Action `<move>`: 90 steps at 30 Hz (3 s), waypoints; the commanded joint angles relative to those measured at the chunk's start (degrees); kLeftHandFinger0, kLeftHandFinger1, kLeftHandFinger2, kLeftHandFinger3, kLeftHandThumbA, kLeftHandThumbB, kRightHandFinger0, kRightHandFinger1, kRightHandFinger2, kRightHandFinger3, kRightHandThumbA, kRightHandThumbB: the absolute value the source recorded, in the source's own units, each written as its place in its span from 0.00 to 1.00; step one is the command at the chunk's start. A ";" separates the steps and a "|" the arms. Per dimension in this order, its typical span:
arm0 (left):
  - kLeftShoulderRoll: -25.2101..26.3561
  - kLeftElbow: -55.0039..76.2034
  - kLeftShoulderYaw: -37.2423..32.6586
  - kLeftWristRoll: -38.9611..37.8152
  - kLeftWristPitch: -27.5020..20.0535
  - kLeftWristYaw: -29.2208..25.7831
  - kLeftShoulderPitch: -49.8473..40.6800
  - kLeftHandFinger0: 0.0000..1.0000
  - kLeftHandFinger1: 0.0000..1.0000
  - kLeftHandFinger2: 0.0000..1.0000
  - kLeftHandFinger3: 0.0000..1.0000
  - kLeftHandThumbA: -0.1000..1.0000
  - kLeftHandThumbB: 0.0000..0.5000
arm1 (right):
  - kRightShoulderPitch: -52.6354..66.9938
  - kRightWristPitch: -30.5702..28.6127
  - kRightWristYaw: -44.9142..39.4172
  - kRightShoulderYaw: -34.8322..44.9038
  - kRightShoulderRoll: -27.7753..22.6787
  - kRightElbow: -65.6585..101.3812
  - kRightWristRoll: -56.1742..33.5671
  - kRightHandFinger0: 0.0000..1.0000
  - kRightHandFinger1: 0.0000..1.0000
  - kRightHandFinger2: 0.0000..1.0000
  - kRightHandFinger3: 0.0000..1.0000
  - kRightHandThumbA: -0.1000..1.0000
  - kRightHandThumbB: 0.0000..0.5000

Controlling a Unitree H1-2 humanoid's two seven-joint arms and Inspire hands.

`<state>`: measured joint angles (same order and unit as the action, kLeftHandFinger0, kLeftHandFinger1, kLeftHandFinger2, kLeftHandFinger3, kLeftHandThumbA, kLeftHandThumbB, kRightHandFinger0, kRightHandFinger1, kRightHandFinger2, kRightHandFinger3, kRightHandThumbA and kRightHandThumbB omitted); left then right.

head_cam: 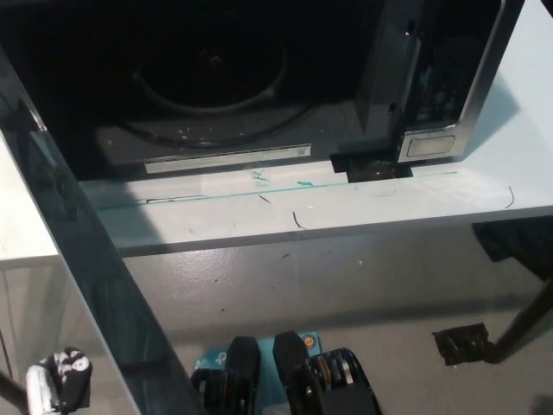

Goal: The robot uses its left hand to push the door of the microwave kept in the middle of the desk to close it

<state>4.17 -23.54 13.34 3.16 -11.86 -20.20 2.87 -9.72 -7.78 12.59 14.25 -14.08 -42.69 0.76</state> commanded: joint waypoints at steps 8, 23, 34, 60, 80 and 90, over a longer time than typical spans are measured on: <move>-0.61 37.99 -5.91 7.95 -11.16 4.01 -7.84 0.00 0.00 0.04 0.29 0.01 0.14 | -0.79 -2.64 2.30 -0.63 -0.95 0.56 1.46 0.70 0.66 0.65 0.57 0.29 0.30; 1.49 58.05 -16.75 11.11 -3.38 12.98 3.79 0.00 0.00 0.01 0.21 0.00 0.03 | -0.49 -3.06 2.68 -0.17 -1.51 -0.20 1.09 0.50 0.50 0.47 0.45 0.25 0.35; 0.91 52.36 -22.74 10.52 -5.91 16.26 12.90 0.00 0.00 0.00 0.17 0.00 0.09 | -0.13 -2.74 2.76 -0.61 -1.67 -0.76 0.85 0.58 0.57 0.55 0.47 0.26 0.35; 11.72 1.73 -19.13 27.64 -15.07 2.87 39.83 0.00 0.00 0.02 0.22 0.00 0.37 | 1.27 -2.33 2.44 0.36 -0.72 1.06 -0.70 0.29 0.31 0.33 0.36 0.16 0.31; 16.02 -14.43 -17.47 28.86 -14.28 -4.75 48.71 0.00 0.00 0.01 0.15 0.00 0.32 | 2.08 -2.17 2.02 0.30 -0.50 1.23 -0.65 0.27 0.28 0.32 0.39 0.17 0.31; 8.88 13.14 -12.79 19.33 -12.18 3.94 29.53 0.00 0.00 0.00 0.22 0.00 0.18 | 2.38 -1.32 2.14 0.48 -0.62 1.53 -0.60 0.26 0.28 0.32 0.40 0.18 0.31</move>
<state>13.54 -18.65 -1.22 29.10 -25.90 -18.47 36.16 -6.67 -8.62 14.36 14.27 -13.70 -42.49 0.81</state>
